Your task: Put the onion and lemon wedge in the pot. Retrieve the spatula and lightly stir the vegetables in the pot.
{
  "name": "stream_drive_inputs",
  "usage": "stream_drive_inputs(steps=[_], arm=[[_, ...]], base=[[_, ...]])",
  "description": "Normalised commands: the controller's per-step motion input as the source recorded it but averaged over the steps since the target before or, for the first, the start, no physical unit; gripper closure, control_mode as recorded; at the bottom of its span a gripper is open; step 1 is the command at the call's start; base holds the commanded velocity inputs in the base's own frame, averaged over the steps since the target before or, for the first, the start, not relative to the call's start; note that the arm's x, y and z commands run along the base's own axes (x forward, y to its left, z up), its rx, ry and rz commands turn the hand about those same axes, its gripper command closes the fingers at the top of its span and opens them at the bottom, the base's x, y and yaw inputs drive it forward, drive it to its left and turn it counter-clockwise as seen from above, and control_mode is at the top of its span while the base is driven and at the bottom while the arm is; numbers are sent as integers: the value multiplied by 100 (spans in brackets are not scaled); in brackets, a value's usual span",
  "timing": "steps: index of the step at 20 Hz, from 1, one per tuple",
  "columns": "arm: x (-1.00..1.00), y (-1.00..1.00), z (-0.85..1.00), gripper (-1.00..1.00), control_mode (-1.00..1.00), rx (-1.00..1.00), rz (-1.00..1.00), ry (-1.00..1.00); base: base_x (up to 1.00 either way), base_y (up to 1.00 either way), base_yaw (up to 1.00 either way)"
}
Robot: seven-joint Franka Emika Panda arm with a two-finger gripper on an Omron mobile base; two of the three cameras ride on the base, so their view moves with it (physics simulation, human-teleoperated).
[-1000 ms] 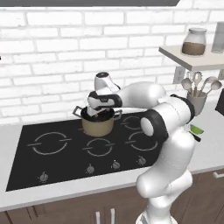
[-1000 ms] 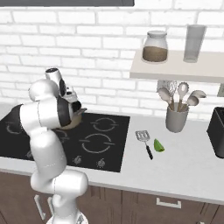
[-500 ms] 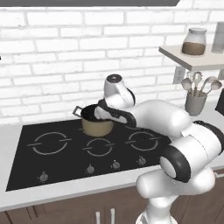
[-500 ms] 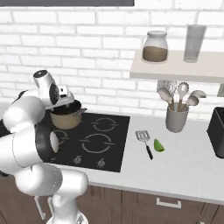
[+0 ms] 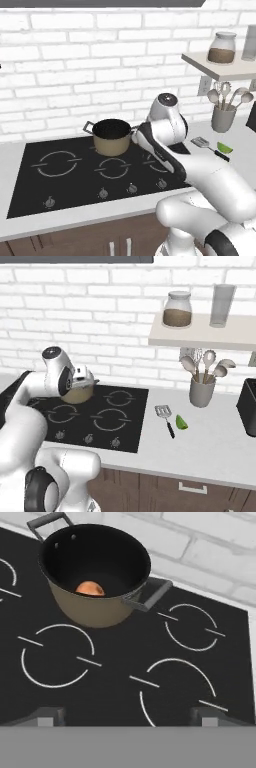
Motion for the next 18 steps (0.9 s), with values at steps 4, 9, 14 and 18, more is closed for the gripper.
stream_drive_inputs(steps=[4,9,14,18], arm=[[-79,-71,0,-100,-100,0,-4,0],[-57,-69,0,-100,-100,-7,-4,-3],[-28,-94,18,-100,-100,-13,-2,-6],[-11,-100,15,-100,-100,-8,-6,0]], base=[[0,0,0],[0,0,0],[0,0,0],[0,0,0]])
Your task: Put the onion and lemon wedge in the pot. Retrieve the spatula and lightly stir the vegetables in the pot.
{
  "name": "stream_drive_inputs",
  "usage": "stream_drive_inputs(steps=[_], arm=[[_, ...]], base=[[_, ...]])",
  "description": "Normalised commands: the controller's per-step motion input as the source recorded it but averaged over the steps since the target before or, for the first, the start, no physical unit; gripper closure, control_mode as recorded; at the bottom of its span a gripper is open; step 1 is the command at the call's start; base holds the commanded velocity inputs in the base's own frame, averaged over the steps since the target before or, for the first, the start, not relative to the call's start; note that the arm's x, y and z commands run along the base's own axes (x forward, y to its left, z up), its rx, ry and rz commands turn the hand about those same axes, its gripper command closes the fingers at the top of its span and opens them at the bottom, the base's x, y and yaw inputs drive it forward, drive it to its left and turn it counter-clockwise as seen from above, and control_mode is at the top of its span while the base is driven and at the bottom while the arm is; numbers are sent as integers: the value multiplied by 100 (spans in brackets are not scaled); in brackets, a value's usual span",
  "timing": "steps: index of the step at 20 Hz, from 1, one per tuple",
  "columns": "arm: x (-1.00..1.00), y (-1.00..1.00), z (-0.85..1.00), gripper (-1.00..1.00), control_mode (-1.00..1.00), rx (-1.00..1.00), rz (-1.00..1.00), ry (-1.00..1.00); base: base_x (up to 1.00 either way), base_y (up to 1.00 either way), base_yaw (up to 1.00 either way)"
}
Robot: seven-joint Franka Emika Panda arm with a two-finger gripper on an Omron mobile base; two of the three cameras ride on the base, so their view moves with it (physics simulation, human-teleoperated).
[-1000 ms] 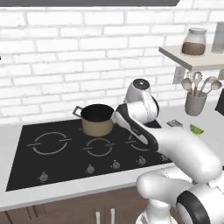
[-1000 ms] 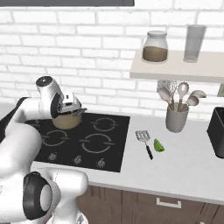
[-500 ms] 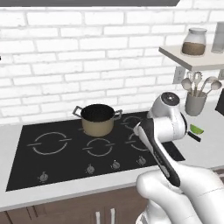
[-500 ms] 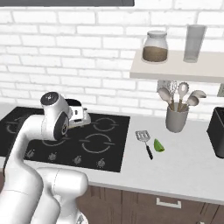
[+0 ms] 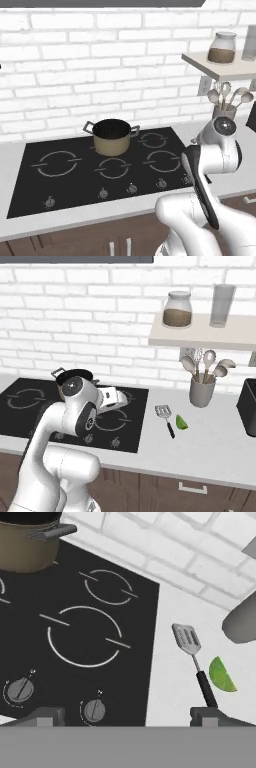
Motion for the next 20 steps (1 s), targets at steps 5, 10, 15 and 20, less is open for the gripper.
stream_drive_inputs(steps=[5,10,15,20], arm=[[0,-95,4,-100,-100,-1,-17,0],[3,-80,0,-100,-100,0,-22,1],[19,-88,0,-100,-100,1,-19,0],[25,-86,0,-100,-100,16,-11,1]], base=[[0,0,0],[0,0,0],[0,0,0],[0,0,0]])
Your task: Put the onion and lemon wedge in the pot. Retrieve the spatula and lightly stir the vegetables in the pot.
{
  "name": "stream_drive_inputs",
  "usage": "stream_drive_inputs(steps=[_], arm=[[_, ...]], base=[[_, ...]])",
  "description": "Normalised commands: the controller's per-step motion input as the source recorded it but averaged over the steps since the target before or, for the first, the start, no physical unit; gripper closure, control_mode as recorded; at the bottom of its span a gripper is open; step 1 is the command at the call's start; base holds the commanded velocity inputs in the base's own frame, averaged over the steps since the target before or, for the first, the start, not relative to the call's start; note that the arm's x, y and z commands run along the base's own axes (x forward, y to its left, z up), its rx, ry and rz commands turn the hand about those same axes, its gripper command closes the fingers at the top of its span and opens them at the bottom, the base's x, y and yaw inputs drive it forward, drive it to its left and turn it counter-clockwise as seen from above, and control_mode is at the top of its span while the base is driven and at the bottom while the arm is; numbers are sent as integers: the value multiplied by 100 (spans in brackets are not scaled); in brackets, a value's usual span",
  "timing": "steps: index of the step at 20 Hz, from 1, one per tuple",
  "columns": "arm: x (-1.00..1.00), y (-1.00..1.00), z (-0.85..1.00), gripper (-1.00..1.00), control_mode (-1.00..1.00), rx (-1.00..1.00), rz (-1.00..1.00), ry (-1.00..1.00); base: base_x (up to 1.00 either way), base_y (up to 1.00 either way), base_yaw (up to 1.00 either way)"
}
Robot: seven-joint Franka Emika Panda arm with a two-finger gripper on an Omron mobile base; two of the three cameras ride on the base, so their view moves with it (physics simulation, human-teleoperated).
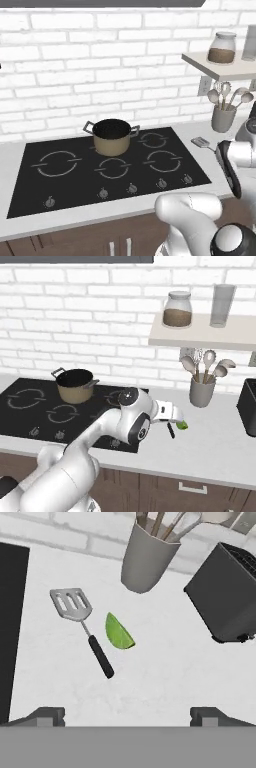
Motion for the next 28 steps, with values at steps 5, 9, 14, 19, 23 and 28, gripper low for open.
stream_drive_inputs(steps=[5,9,14,19,23,28], arm=[[47,-52,-9,-100,-100,27,-1,4],[65,-6,-29,-100,-100,17,9,2],[45,-1,-57,-100,-100,7,12,1],[26,-2,-63,-100,-100,1,9,0],[24,-2,-53,-100,-100,0,4,0],[17,-22,-25,-100,-100,2,0,0]], base=[[0,0,0],[0,0,0],[0,0,0],[0,0,0],[0,0,0],[0,0,0]])
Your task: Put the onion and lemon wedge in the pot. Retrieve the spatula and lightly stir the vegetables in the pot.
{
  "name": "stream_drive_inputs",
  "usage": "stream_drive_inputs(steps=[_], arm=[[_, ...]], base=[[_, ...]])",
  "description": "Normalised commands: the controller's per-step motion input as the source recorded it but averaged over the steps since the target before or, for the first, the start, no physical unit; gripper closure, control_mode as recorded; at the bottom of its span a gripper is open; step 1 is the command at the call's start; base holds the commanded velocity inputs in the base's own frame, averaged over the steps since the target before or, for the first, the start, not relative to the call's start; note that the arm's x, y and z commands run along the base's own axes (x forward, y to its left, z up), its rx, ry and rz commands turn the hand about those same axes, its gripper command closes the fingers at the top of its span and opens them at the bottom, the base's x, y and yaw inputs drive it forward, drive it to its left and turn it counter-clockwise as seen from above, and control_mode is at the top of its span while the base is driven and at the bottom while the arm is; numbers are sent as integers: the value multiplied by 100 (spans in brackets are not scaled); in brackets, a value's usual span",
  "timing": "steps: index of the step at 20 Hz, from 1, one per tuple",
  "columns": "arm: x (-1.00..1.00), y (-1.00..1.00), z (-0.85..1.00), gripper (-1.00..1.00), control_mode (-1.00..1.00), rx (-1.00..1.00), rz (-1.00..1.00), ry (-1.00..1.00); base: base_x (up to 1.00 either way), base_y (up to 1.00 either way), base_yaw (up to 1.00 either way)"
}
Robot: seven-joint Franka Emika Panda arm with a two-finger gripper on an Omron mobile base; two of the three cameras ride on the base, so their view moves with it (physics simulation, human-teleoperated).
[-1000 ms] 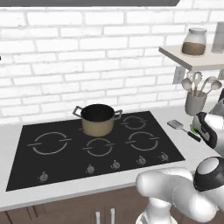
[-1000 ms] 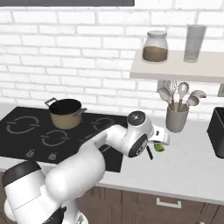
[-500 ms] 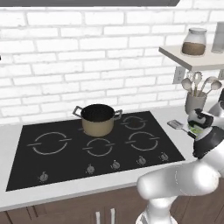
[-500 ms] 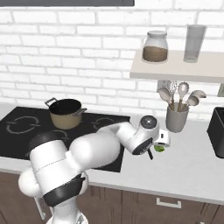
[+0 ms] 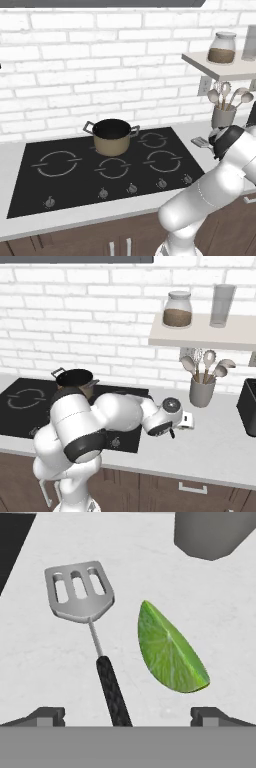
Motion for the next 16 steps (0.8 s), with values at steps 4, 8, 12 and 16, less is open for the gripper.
stream_drive_inputs(steps=[4,8,12,16], arm=[[0,-46,11,-100,-100,5,0,0],[16,-30,8,-100,-100,3,0,0],[48,-18,0,-100,-100,0,-1,1],[45,-4,-31,-100,-100,0,0,9]], base=[[0,0,0],[0,0,0],[0,0,0],[0,0,0]])
